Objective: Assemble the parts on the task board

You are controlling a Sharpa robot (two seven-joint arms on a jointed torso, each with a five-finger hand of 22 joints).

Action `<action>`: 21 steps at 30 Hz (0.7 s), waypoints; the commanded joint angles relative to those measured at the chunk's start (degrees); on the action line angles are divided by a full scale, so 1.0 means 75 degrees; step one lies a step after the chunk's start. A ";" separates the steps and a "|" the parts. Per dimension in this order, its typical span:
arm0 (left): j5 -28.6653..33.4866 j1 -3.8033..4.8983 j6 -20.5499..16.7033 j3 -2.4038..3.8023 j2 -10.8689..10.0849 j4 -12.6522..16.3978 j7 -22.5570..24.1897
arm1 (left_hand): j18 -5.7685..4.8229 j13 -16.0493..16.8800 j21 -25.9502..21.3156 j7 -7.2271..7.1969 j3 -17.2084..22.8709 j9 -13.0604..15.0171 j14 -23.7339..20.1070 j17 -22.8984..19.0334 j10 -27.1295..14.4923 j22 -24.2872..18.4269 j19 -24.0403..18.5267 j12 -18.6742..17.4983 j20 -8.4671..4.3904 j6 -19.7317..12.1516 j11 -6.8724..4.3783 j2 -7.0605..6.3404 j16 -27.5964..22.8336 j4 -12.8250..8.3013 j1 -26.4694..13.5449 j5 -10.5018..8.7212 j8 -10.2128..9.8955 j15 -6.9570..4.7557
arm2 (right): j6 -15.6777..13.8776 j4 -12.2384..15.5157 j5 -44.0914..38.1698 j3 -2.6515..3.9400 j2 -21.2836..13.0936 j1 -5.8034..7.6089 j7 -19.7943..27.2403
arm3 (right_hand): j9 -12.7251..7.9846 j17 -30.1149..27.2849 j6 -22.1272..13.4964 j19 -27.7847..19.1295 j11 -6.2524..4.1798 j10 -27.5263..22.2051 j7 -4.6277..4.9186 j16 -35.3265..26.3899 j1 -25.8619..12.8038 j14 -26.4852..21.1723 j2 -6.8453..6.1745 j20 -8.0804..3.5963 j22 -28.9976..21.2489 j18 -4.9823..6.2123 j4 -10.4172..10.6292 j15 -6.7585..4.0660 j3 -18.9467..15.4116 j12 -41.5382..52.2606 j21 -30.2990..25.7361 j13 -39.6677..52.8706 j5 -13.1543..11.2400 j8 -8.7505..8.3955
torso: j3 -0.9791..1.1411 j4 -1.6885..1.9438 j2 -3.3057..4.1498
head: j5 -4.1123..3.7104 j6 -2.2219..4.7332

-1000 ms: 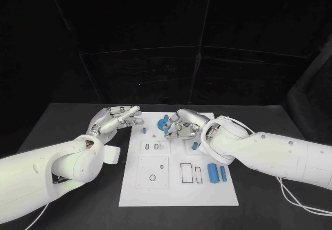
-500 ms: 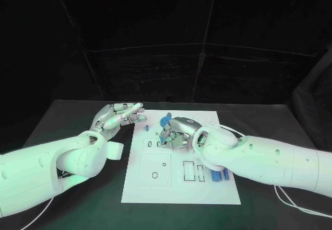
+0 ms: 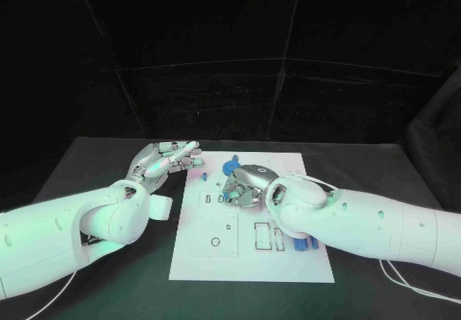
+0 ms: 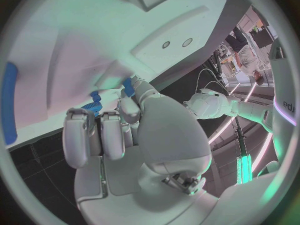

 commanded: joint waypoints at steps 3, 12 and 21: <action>0.0011 0.0013 0.0112 0.0006 0.0011 0.0003 -0.0014 | 0.0111 -0.0004 -0.0029 -0.0011 0.0006 -0.0007 0.0051 0.0009 0.0052 -0.0011 0.0068 -0.0044 0.0006 0.0051 0.0003 0.0089 -0.0031 -0.0056 0.0004 -0.0035 -0.0038 0.0019 | 0.0227 -0.0010 -0.0232 0.0000 0.0014 0.0007 -0.0150 | 0.0009 0.0389 0.0366 0.0001 -0.0004 -0.0044 -0.0174 -0.0019 -0.0073 0.0474 0.0027 -0.0022 0.0909 -0.0089 -0.0001 -0.0044 0.0029 -0.0045 0.0016 -0.0006 -0.0001 0.0024 | -0.0004 0.0003 -0.0002 | 0.0004 -0.0004; 0.0011 0.0013 0.0117 0.0006 0.0012 -0.0004 -0.0023 | 0.0111 -0.0004 -0.0032 -0.0017 0.0008 -0.0007 0.0055 0.0013 0.0059 -0.0015 0.0073 -0.0046 0.0005 0.0053 -0.0001 0.0093 -0.0036 -0.0071 0.0004 -0.0035 -0.0039 0.0017 | 0.0503 -0.0010 -0.0319 0.0000 0.0020 0.0002 -0.0266 | -0.0003 0.0377 0.0337 -0.0012 0.0002 -0.0070 -0.0161 -0.0030 -0.0187 0.0471 -0.0080 -0.0024 0.0893 -0.0085 0.0019 -0.0041 0.0028 -0.0103 0.0007 -0.0044 -0.0020 -0.0004 | -0.0003 -0.0001 0.0000 | 0.0001 -0.0010; 0.0011 0.0013 0.0124 0.0006 0.0014 -0.0012 -0.0039 | 0.0111 -0.0004 -0.0032 -0.0017 0.0008 -0.0007 0.0055 0.0013 0.0059 -0.0015 0.0073 -0.0046 0.0005 0.0053 -0.0001 0.0093 -0.0036 -0.0071 0.0004 -0.0035 -0.0039 0.0017 | 0.0673 0.0032 -0.0409 0.0000 0.0042 -0.0008 -0.0395 | -0.0052 0.0327 0.0054 -0.0061 0.0090 -0.0310 -0.0047 -0.0069 -0.0523 0.0458 -0.0442 0.0024 0.0830 -0.0071 0.0133 0.0026 -0.0050 -0.0586 -0.0029 -0.0408 0.0143 -0.0197 | -0.0003 0.0002 -0.0003 | -0.0009 -0.0023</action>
